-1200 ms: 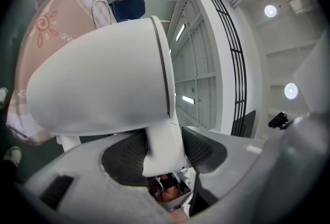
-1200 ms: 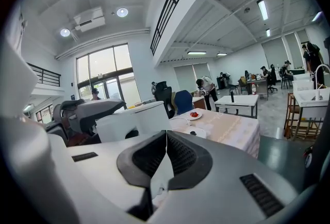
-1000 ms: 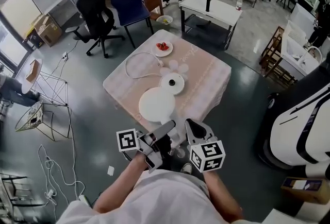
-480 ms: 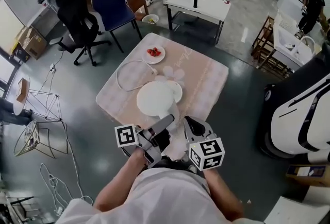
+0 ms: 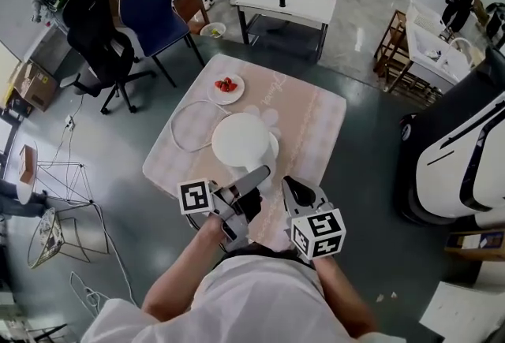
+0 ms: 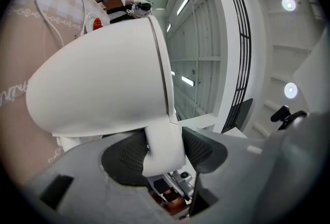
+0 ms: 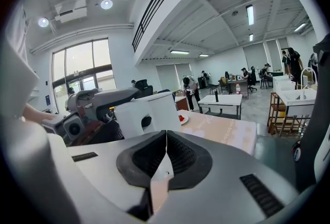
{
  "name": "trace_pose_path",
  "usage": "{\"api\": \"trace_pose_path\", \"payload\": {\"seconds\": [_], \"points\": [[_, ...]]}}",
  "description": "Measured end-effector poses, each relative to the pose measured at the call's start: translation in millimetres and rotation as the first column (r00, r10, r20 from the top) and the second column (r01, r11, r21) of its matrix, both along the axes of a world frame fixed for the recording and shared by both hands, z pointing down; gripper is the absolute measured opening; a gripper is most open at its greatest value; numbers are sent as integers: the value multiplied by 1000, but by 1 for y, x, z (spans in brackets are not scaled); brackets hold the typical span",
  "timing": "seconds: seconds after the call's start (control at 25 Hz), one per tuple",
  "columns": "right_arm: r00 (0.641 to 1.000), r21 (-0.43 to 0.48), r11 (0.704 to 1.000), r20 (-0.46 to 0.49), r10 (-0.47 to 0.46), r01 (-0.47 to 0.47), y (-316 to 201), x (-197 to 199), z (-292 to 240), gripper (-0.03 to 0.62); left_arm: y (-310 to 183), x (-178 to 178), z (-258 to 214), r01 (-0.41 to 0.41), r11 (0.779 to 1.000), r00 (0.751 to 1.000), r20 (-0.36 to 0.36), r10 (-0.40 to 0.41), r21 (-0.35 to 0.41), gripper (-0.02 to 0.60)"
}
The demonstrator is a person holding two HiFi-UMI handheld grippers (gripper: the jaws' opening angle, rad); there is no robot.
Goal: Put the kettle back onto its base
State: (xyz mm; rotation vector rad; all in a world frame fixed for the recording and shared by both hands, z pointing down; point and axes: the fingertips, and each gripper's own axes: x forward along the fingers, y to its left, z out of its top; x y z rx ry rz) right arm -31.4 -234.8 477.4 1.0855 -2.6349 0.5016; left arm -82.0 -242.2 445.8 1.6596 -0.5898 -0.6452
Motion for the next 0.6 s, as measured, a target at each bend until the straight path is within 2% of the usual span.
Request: {"api": "trace_pose_path", "payload": {"seconds": [0.6], "points": [[994, -9, 994, -23, 111, -111, -14, -3, 7, 6, -37, -9, 3, -108, 994, 994, 9, 107, 19, 216]]}}
